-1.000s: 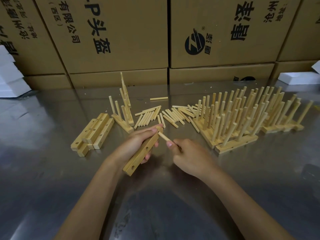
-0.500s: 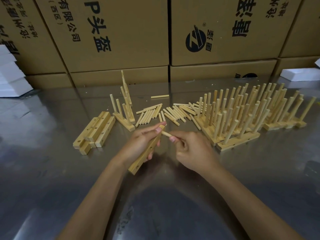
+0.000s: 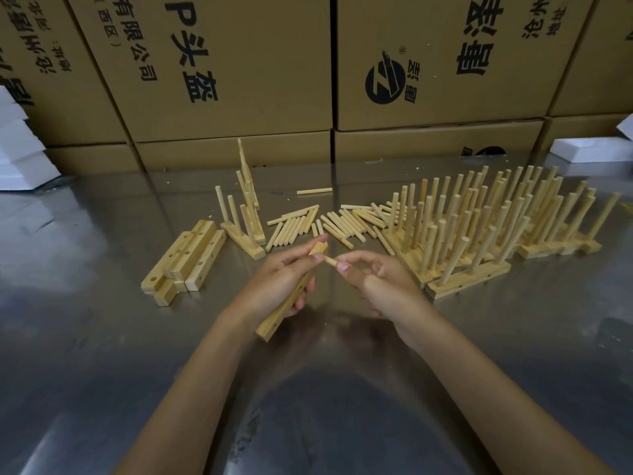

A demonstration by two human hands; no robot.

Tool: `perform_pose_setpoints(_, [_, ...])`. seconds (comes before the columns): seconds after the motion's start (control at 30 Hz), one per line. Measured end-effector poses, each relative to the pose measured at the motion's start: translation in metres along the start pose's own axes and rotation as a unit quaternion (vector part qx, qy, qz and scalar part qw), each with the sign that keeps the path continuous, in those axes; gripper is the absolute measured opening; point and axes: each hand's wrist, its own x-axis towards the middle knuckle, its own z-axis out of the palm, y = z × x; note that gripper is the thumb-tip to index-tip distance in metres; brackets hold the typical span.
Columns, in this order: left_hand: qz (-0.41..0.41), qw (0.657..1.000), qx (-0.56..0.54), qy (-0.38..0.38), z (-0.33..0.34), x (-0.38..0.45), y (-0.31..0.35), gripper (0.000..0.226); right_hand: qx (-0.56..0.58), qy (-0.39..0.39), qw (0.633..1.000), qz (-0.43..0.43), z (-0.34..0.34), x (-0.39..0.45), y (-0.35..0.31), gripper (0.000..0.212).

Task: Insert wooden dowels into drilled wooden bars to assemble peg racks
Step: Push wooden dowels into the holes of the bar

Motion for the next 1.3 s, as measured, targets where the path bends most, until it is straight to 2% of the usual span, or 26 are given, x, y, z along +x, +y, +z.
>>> perform_pose_setpoints(0.07, [0.001,0.998,-0.017,0.052,0.0,0.001,0.002,0.031,0.01,0.01,1.0,-0.012,-0.001,0.002,0.003,0.007])
perform_pose_setpoints(0.1, [0.0,0.995,-0.03,0.098,-0.002,0.002,0.002,0.029,-0.027,0.031,0.999,-0.028,0.0,0.004,0.008,0.008])
perform_pose_setpoints(0.17, [-0.01,0.981,-0.046,0.186,-0.009,0.005,0.0,0.023,-0.155,0.08,0.982,-0.072,0.002,0.01,0.018,0.009])
perform_pose_setpoints(0.23, [-0.026,0.972,-0.037,0.229,-0.016,0.007,-0.004,0.024,-0.259,0.108,0.956,-0.087,0.004,0.019,0.027,0.015])
perform_pose_setpoints(0.37, [-0.038,0.967,-0.034,0.25,-0.024,0.012,-0.01,0.03,-0.394,0.152,0.902,-0.089,0.016,0.056,0.027,0.018])
perform_pose_setpoints(0.47, [-0.046,0.967,-0.031,0.25,-0.024,0.016,-0.014,0.032,-0.439,0.183,0.875,-0.089,0.026,0.083,0.022,0.023])
perform_pose_setpoints(0.63, [-0.056,0.966,-0.028,0.251,-0.026,0.016,-0.014,0.036,-0.496,0.174,0.846,-0.09,0.031,0.097,0.025,0.021])
perform_pose_setpoints(0.8, [-0.059,0.964,-0.036,0.257,-0.026,0.015,-0.013,0.036,-0.474,0.21,0.849,-0.102,0.03,0.078,0.028,0.02])
perform_pose_setpoints(0.93, [-0.071,0.961,-0.083,0.253,-0.028,0.012,-0.009,0.029,-0.321,0.29,0.894,-0.119,0.019,0.05,0.023,0.013])
perform_pose_setpoints(1.03, [-0.097,0.955,-0.166,0.224,-0.027,0.008,-0.004,0.023,-0.218,0.336,0.897,-0.187,0.012,0.034,0.004,0.003])
perform_pose_setpoints(1.1, [-0.111,0.946,-0.24,0.189,-0.024,0.004,-0.001,0.019,-0.143,0.343,0.901,-0.223,0.012,0.021,-0.009,0.006])
perform_pose_setpoints(1.2, [-0.112,0.938,-0.294,0.149,-0.02,0.002,0.001,0.016,-0.094,0.255,0.926,-0.262,0.018,0.002,-0.014,0.006])
perform_pose_setpoints(1.3, [-0.106,0.939,-0.296,0.139,-0.013,0.001,0.002,0.018,-0.226,0.103,0.931,-0.267,0.033,-0.01,-0.007,0.008])
